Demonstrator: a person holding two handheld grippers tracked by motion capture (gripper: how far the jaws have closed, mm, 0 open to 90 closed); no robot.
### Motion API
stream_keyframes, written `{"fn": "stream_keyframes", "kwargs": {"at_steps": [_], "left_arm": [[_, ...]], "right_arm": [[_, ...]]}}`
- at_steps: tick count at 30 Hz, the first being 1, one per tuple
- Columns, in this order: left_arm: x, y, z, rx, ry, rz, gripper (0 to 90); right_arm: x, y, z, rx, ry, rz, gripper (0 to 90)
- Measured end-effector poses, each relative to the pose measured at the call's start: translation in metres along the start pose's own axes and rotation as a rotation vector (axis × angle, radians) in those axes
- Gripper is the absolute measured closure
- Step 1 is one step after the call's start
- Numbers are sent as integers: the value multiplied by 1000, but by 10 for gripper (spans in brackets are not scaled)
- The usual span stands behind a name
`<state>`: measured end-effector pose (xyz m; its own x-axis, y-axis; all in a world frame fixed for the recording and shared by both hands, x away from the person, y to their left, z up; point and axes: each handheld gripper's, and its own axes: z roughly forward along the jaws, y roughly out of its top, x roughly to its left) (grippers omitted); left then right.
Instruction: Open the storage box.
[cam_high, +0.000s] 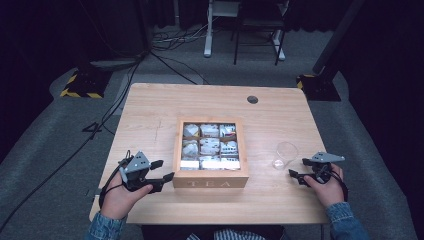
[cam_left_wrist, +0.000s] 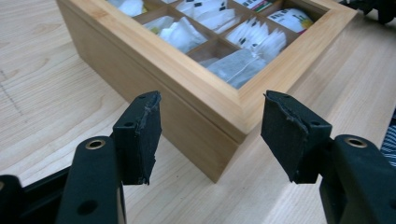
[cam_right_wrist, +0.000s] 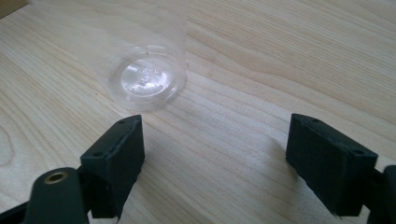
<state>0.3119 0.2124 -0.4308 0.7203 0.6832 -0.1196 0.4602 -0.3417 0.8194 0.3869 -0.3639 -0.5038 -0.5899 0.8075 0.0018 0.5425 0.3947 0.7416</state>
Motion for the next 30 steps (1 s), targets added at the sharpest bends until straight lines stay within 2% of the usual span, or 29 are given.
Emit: {"fn": "stream_keyframes", "kwargs": {"at_steps": [4, 13, 17, 22, 30], "left_arm": [[-4, 2, 2, 3, -17, 4, 379], [-11, -1, 16, 66, -43, 31, 375], [-12, -2, 20, 84, -32, 42, 380], [-11, -5, 26, 112, -19, 34, 409], [-10, -6, 27, 133, -9, 34, 453]], "right_arm": [[0, 0, 0, 0, 0, 0, 196], [0, 0, 0, 0, 0, 0, 196], [0, 0, 0, 0, 0, 0, 196], [0, 0, 0, 0, 0, 0, 196], [0, 0, 0, 0, 0, 0, 196]]}}
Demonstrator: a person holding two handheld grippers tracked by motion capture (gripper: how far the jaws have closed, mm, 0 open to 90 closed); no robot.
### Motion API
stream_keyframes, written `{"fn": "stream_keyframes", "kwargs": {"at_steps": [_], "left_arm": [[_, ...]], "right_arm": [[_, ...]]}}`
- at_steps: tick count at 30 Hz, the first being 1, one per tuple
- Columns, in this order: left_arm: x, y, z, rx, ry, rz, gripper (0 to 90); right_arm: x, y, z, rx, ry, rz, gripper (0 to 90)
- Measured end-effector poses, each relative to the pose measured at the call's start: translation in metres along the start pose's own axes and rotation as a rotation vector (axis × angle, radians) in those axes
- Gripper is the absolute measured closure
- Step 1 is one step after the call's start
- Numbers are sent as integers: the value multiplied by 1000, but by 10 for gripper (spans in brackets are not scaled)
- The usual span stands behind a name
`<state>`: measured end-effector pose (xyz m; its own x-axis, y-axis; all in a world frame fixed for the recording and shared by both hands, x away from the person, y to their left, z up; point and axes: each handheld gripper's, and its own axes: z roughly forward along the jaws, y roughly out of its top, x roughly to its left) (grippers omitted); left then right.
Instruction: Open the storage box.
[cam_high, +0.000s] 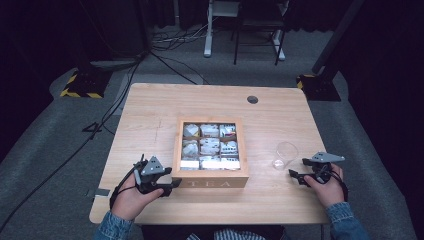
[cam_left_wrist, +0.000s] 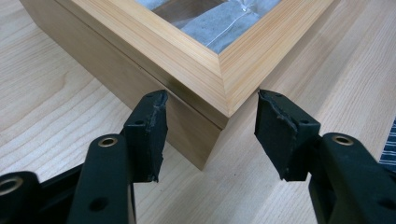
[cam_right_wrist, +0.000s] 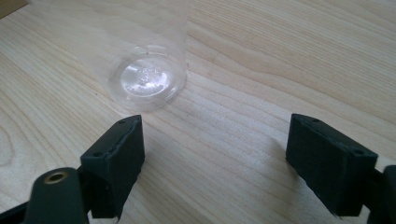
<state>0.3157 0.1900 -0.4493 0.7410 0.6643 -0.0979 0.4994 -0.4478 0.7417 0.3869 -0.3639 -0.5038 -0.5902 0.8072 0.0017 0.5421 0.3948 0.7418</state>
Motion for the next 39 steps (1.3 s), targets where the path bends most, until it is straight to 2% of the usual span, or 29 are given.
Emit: {"fn": "stream_keyframes", "kwargs": {"at_steps": [2, 6, 12, 20, 25, 30, 31, 39], "left_arm": [[0, 0, 0, 8, 8, 9, 489], [0, 0, 0, 10, 8, 1, 491], [-2, 1, -1, 16, 17, 11, 505], [-3, 2, -3, -6, 30, 58, 516], [-3, 4, -4, -15, 22, 44, 520], [-5, 6, -5, -11, 32, 34, 520], [-5, 6, -5, -18, 39, 42, 519], [-5, 10, -10, -100, 55, 31, 520]], "right_arm": [[0, 0, 0, 0, 0, 0, 196], [0, 0, 0, 0, 0, 0, 196], [0, 0, 0, 1, 0, 0, 196], [0, 0, 0, 1, 0, 0, 196], [0, 0, 0, 1, 0, 0, 196], [0, 0, 0, 1, 0, 0, 194], [0, 0, 0, 1, 1, 0, 192], [0, 0, 0, 2, 2, -1, 190]]}}
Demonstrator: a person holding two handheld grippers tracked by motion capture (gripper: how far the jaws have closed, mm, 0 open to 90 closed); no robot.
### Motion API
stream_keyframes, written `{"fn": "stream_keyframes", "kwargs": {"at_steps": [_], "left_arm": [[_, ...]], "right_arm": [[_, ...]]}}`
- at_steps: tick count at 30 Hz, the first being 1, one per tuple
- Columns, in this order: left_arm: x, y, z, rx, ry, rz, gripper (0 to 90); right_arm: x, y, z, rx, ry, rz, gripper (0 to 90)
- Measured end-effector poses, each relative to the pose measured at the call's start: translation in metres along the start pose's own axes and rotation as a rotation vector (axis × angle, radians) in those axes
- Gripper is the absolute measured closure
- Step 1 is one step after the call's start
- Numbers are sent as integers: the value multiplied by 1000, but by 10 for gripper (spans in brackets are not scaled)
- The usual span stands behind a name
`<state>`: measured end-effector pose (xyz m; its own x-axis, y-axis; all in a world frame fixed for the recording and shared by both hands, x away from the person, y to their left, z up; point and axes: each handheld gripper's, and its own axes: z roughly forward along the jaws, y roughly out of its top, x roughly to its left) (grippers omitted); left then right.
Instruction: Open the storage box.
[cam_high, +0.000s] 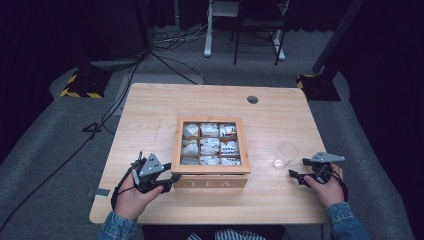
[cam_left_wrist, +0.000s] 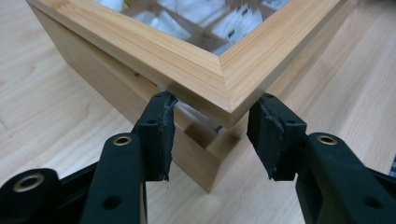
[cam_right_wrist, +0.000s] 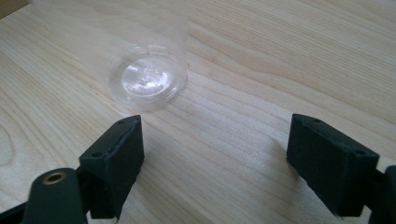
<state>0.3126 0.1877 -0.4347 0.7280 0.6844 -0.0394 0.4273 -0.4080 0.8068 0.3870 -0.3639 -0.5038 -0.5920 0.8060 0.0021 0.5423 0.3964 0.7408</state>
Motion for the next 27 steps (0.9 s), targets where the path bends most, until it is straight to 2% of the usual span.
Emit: {"fn": "stream_keyframes", "kwargs": {"at_steps": [4, 7, 8, 11, 14, 20, 27], "left_arm": [[1, 3, -3, -48, 8, -16, 533], [2, 4, -6, -65, 9, -28, 534], [3, 5, -6, -68, 19, -19, 534], [2, 7, -7, -88, 30, -35, 535], [2, 11, -10, -124, 55, -34, 534], [2, 17, -14, -157, 78, -15, 535], [3, 25, -17, -174, 91, -8, 533]], "right_arm": [[0, 0, 0, 0, 0, 0, 191], [0, 0, 0, 0, 0, 0, 190], [0, 0, 0, 0, 0, 0, 190], [0, 0, 0, 0, 0, 0, 190], [0, 0, 0, 0, 0, 0, 190], [0, 0, 0, 0, 0, 0, 190], [0, 0, 0, 0, 0, 0, 190]]}}
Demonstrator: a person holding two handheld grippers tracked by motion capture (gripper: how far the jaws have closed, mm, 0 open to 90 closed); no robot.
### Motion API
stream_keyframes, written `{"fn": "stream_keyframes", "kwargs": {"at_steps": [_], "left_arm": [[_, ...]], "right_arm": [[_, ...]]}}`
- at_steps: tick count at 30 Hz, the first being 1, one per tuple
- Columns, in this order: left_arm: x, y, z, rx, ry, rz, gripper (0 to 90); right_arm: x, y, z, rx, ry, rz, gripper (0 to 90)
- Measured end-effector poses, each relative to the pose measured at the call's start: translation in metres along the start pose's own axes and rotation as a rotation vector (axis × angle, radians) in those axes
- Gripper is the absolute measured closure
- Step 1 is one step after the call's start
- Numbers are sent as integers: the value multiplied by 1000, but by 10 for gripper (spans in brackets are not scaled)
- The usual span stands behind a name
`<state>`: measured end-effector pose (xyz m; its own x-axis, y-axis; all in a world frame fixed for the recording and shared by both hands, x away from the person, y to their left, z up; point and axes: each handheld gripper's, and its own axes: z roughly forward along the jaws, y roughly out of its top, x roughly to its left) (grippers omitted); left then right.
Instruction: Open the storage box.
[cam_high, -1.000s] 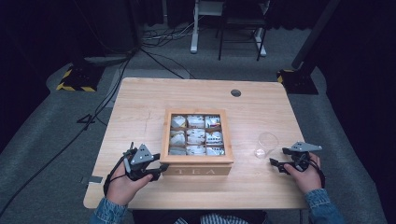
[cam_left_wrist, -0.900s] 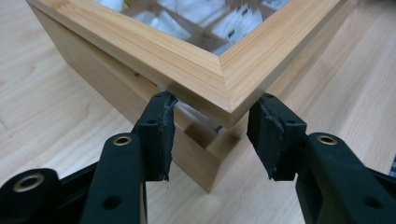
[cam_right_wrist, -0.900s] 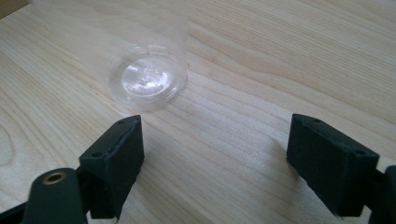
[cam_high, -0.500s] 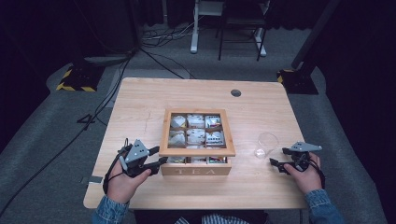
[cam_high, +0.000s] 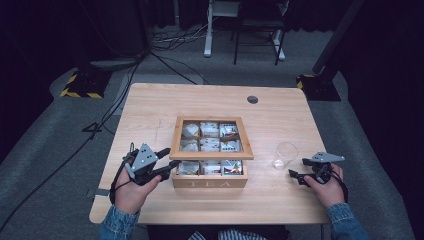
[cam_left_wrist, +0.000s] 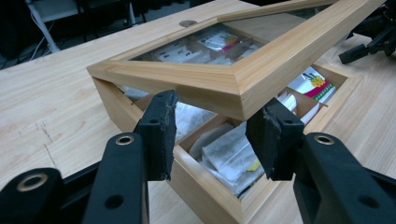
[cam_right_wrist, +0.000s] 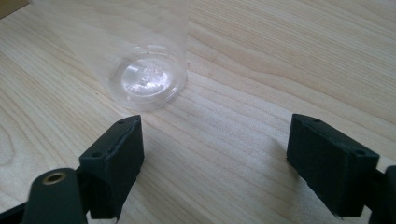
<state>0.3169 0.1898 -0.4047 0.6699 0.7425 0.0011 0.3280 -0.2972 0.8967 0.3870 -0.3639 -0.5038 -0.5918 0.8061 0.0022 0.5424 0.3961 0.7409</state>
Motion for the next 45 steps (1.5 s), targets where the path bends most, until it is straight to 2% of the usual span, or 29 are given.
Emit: {"fn": "stream_keyframes", "kwargs": {"at_steps": [6, 10, 23, 28, 31, 36, 40, 43, 45], "left_arm": [[1, 10, -1, 1, 14, 18, 526], [3, 15, -1, -9, 5, 8, 523], [11, 31, 1, 1, 0, 17, 507], [14, 37, 2, -5, 7, 15, 509], [15, 41, 2, -7, 11, 12, 511], [18, 48, 2, -22, 20, 9, 514], [19, 53, 3, -29, 27, 6, 514], [21, 56, 3, -29, 29, 1, 514], [21, 58, 3, -30, 29, -4, 514]], "right_arm": [[0, 0, 0, 0, 0, 0, 190], [0, 0, 0, 0, 0, 0, 190], [0, 0, 0, 1, 0, 1, 188], [5, 0, -1, 2, -18, 20, 188], [6, 1, -2, 8, -30, 43, 218], [8, 6, -10, 23, 2, 66, 245], [12, 12, -19, 19, 12, 51, 275], [15, 18, -27, 44, 26, 36, 307], [19, 23, -36, 42, 37, 41, 323]]}}
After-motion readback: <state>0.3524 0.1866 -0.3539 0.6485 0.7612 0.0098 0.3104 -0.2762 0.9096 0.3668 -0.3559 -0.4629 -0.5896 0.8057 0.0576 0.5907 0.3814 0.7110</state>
